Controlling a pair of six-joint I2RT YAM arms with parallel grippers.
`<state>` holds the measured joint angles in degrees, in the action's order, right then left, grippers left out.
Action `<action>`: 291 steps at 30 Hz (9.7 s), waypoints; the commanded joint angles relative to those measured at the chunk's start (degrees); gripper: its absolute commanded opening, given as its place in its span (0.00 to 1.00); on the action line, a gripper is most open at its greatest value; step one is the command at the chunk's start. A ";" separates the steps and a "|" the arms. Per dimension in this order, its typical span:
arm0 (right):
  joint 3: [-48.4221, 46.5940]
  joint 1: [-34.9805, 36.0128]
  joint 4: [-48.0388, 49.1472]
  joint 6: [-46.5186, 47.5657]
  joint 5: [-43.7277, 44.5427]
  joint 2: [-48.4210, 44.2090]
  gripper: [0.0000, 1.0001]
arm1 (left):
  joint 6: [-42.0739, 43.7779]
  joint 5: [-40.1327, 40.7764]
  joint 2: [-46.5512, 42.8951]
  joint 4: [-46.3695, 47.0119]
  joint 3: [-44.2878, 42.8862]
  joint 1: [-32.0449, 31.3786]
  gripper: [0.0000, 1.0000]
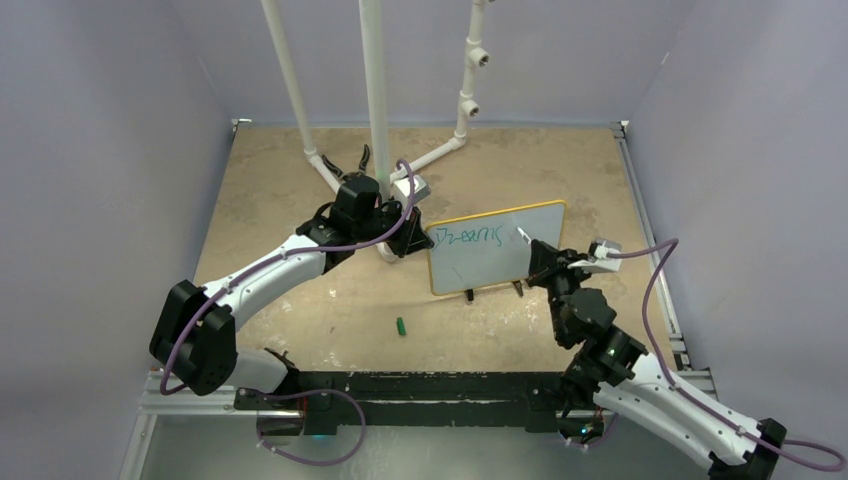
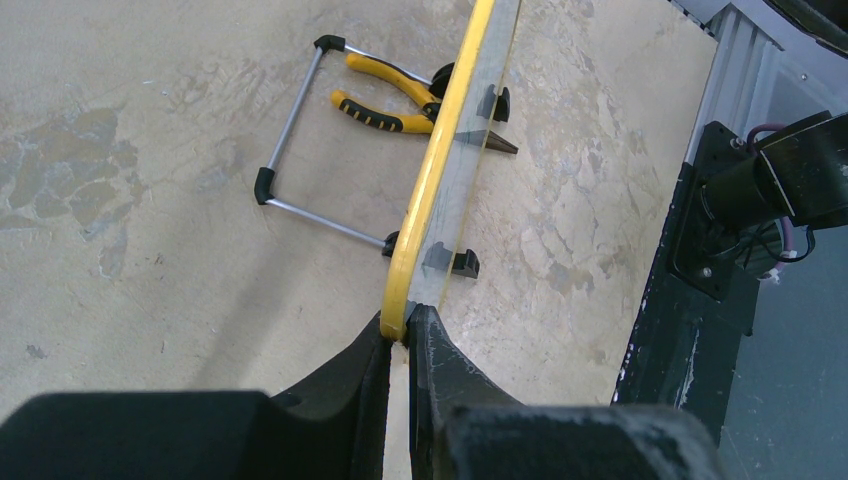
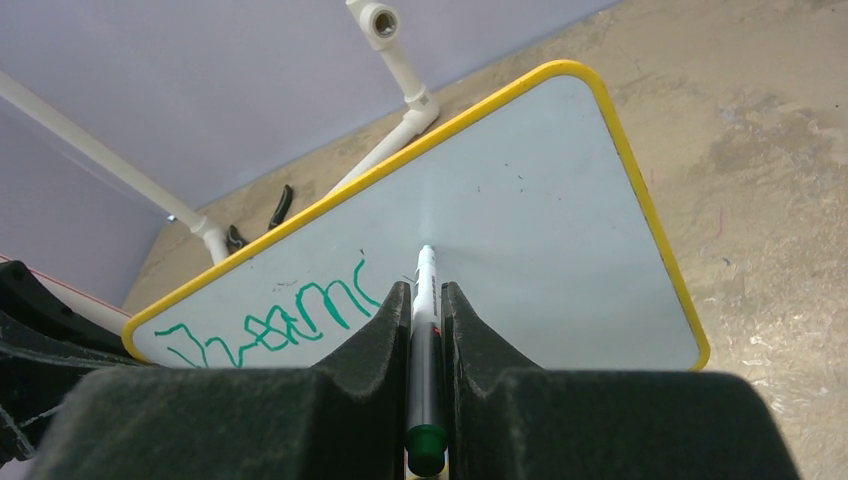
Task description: Write a sentence on the whiteboard
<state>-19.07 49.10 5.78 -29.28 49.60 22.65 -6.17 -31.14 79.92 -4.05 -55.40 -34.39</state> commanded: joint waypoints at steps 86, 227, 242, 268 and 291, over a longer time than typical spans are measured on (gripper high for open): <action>-4.18 -0.06 -2.09 -3.67 8.89 3.96 0.00 | 1.86 1.52 -0.91 1.42 0.55 0.83 0.00; -3.06 -0.15 5.25 1.20 9.98 7.38 0.00 | 1.58 0.99 -1.26 1.59 0.64 0.89 0.00; -2.38 -0.14 7.40 3.26 6.87 6.66 0.00 | 1.60 1.01 -1.26 1.59 0.62 0.88 0.00; -4.19 -0.15 -1.72 -5.48 11.96 9.68 0.00 | 1.60 0.90 -1.59 1.56 0.55 0.89 0.00; -11.54 -0.15 -7.41 1.50 2.47 -4.97 0.00 | -16.59 42.14 -14.84 -8.96 0.64 -14.12 0.53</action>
<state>-28.10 49.10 -1.98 -30.06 53.82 19.53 -13.63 -6.52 69.06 -8.80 -53.78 -41.93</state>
